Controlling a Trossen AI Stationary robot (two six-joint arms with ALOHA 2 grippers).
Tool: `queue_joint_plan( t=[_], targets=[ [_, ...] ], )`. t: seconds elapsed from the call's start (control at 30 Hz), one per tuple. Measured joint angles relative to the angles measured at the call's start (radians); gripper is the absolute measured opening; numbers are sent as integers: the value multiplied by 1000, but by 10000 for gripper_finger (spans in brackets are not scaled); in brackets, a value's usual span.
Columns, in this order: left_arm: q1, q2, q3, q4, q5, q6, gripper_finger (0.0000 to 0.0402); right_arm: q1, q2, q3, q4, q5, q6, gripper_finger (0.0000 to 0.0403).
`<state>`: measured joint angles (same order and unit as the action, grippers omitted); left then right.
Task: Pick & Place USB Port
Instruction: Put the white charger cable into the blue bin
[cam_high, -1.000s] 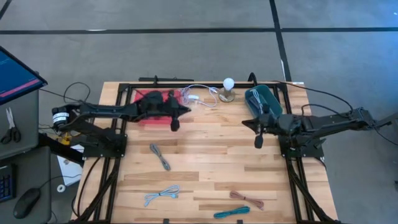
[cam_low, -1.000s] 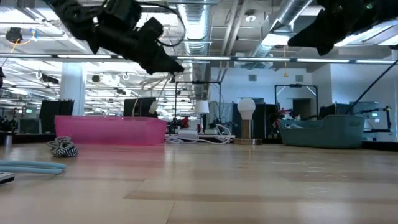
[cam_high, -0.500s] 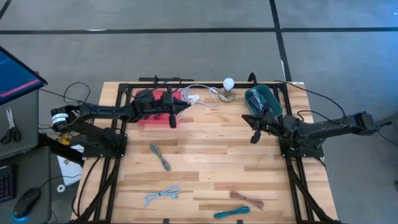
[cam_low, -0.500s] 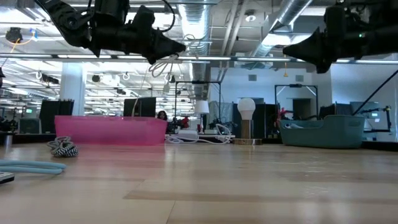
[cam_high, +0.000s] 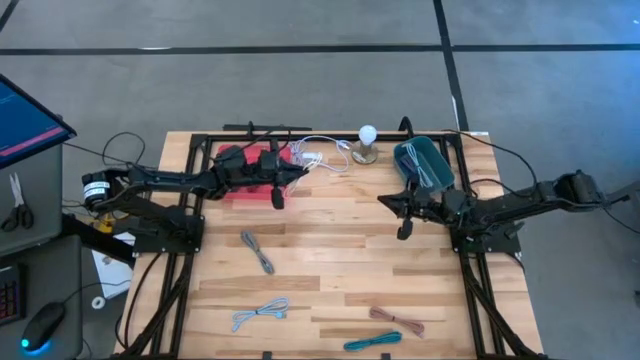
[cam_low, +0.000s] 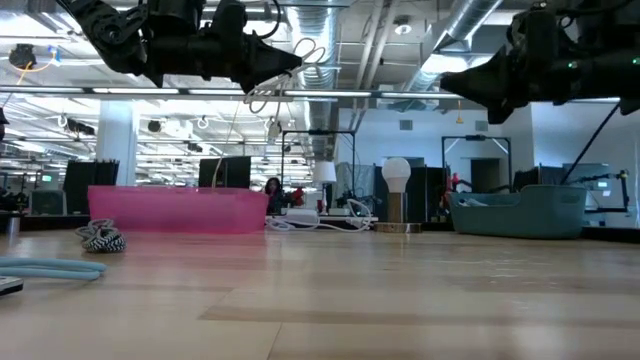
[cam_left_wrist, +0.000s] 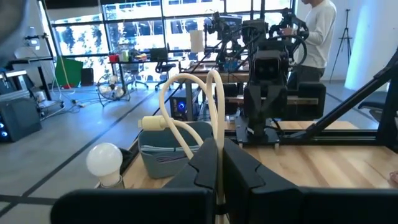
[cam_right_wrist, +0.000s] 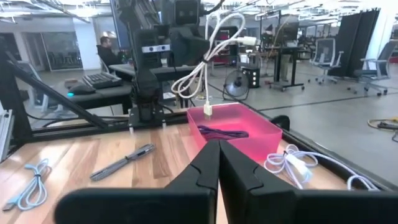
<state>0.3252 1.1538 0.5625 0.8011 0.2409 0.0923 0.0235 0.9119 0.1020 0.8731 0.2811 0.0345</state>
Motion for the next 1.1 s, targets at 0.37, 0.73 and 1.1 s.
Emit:
queue_joint_plan(
  t=[0.37, 0.73, 1.1],
  targets=[
    [-19, 0, 0, 14, 0, -4, 8, -31, 268, 111, 160, 7, -15, 81],
    [-29, 0, 0, 16, 0, -4, 8, -67, 564, 363, 161, 7, -15, 135],
    [-29, 0, 0, 16, 0, -4, 8, -91, 778, 567, 161, 5, -19, 219]
  ],
)
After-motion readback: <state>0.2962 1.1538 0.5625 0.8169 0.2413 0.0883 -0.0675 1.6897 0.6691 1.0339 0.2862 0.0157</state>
